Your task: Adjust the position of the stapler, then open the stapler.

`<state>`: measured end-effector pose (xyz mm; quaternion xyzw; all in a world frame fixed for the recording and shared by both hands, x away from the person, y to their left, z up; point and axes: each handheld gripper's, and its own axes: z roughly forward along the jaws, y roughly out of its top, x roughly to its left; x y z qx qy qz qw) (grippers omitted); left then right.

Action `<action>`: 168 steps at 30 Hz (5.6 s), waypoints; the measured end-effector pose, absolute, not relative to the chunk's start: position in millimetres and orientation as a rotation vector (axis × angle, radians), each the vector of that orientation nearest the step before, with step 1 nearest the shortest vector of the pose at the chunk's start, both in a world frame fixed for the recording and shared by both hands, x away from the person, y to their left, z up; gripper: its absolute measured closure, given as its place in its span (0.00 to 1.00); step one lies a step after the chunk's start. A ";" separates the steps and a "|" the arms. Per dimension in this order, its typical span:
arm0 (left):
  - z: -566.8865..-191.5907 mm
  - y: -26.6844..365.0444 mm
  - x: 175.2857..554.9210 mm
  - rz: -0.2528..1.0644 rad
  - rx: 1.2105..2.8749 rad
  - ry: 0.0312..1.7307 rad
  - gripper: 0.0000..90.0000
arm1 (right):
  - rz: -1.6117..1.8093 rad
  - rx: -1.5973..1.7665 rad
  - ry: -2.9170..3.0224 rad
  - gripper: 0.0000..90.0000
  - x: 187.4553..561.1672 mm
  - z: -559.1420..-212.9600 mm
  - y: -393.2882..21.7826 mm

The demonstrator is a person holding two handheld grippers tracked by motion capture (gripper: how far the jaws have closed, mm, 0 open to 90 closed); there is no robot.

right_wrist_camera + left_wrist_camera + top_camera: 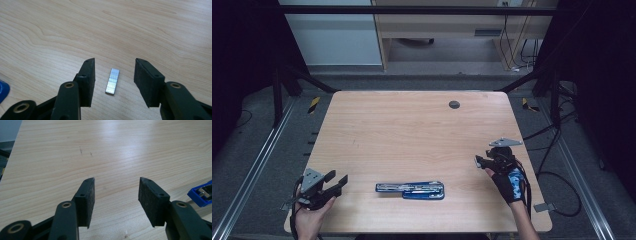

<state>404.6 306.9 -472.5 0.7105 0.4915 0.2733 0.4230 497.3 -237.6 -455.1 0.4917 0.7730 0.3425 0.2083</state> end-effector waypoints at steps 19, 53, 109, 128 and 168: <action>-473.7 304.0 407.3 0.692 1.821 1.217 0.52 | 0.910 1.400 2.173 0.63 505.9 -464.3 -236.4; -475.1 300.4 409.1 0.716 1.875 1.214 0.53 | 0.839 1.450 2.178 0.73 516.8 -482.2 -222.2; -476.9 291.0 411.4 0.703 1.921 1.189 0.54 | 0.934 1.203 2.455 0.87 481.1 -481.6 -228.1; -476.7 290.8 411.2 0.701 1.916 1.189 0.53 | 0.959 1.162 2.392 0.69 477.6 -457.2 -229.0; -477.4 290.9 411.7 0.695 1.930 1.185 0.53 | 0.856 1.202 2.481 0.84 481.7 -479.2 -220.9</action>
